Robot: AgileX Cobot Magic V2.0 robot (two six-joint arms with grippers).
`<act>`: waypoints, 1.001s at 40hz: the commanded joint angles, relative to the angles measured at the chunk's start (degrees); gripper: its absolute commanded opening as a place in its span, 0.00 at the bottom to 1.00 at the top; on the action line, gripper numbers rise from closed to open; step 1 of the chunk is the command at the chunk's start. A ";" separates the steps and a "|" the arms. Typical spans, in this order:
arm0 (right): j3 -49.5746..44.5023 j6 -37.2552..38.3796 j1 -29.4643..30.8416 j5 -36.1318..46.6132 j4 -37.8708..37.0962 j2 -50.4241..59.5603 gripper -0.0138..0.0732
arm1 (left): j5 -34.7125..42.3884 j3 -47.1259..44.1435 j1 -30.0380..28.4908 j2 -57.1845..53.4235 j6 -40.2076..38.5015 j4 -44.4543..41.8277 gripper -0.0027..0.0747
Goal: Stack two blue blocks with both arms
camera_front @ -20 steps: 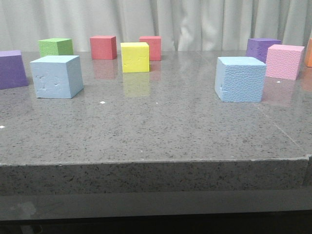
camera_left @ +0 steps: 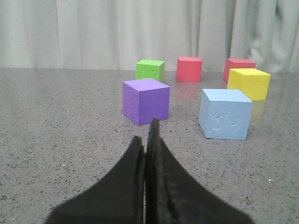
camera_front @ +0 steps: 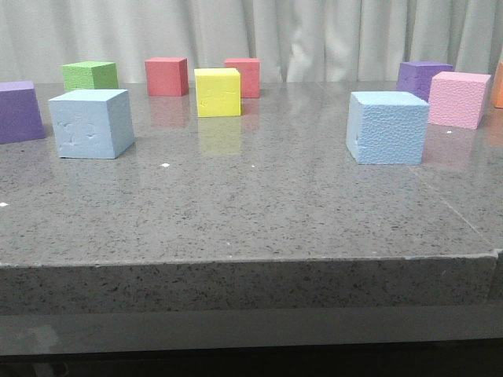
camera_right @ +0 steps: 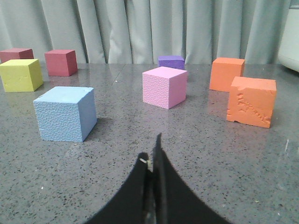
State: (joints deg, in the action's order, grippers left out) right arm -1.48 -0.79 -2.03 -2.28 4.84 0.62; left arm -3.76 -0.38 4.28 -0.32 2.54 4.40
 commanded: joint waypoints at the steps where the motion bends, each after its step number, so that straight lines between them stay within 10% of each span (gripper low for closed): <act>1: 0.22 -0.24 -0.02 4.79 -0.64 1.05 0.08 | 4.74 0.09 -0.12 -0.99 -0.52 0.47 0.01; 27: 10.21 -0.19 0.00 -2.16 0.65 0.56 0.08 | 4.68 9.96 -0.12 -0.51 -0.61 6.26 0.01; 40: 30.01 -0.28 0.00 -15.56 -1.10 -11.36 0.08 | -16.80 33.84 -0.12 12.03 -0.61 2.40 0.01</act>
State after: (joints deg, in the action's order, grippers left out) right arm 23.56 -0.92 -2.03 -19.04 4.85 -6.36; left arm -18.36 26.50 4.28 7.10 2.47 7.13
